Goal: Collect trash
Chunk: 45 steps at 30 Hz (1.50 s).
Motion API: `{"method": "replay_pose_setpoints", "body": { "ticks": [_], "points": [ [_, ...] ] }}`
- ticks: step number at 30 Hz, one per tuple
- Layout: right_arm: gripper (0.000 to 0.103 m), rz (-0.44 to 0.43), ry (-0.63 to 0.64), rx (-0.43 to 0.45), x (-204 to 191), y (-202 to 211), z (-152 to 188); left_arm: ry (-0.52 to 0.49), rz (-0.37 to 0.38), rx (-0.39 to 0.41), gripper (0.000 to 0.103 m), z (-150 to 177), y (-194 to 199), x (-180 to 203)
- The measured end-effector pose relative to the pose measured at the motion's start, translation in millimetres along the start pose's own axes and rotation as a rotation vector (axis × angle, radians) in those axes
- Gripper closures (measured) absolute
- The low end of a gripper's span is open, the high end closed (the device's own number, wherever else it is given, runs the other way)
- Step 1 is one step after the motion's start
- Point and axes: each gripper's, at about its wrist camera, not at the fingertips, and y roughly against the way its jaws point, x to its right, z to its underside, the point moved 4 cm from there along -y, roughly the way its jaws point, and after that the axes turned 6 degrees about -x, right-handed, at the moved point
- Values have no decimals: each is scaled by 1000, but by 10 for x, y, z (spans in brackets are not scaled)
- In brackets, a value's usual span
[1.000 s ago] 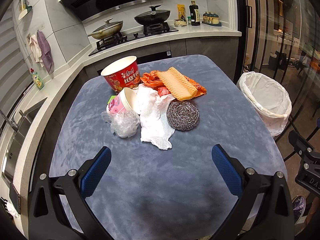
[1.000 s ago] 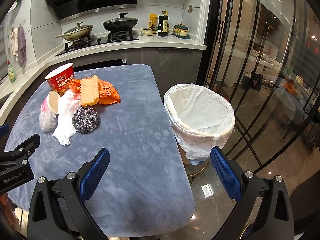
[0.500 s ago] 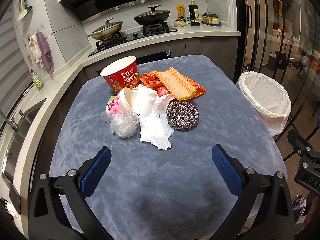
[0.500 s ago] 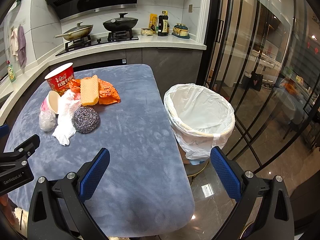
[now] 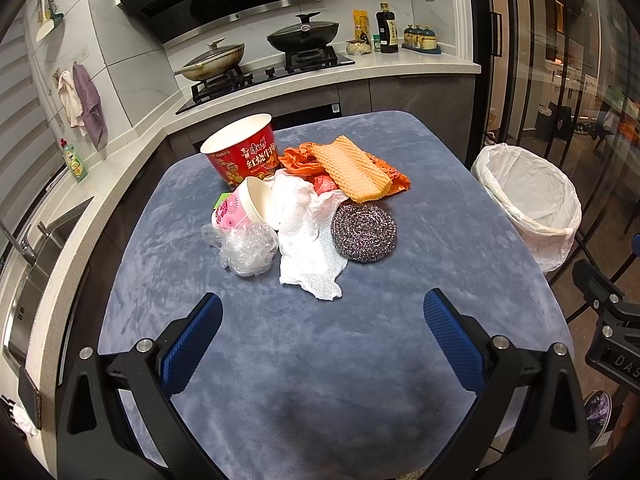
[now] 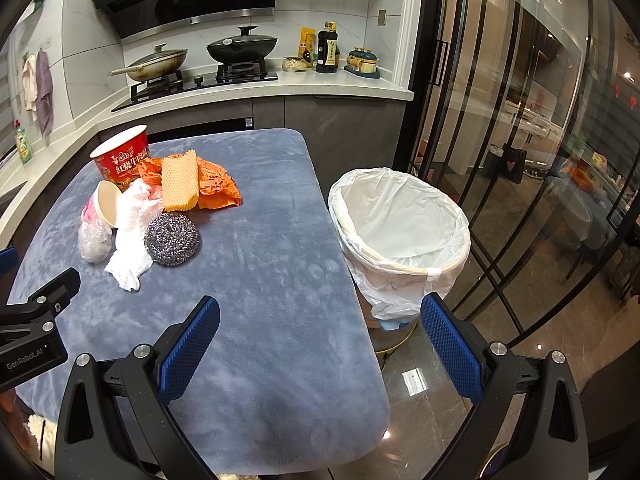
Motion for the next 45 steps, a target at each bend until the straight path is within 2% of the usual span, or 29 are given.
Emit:
{"method": "replay_pose_setpoints", "body": {
  "ticks": [45],
  "points": [
    [7, -4, 1, -1, -31, 5, -3, -2, 1, 4, 7, 6, 2, 17]
  ]
}}
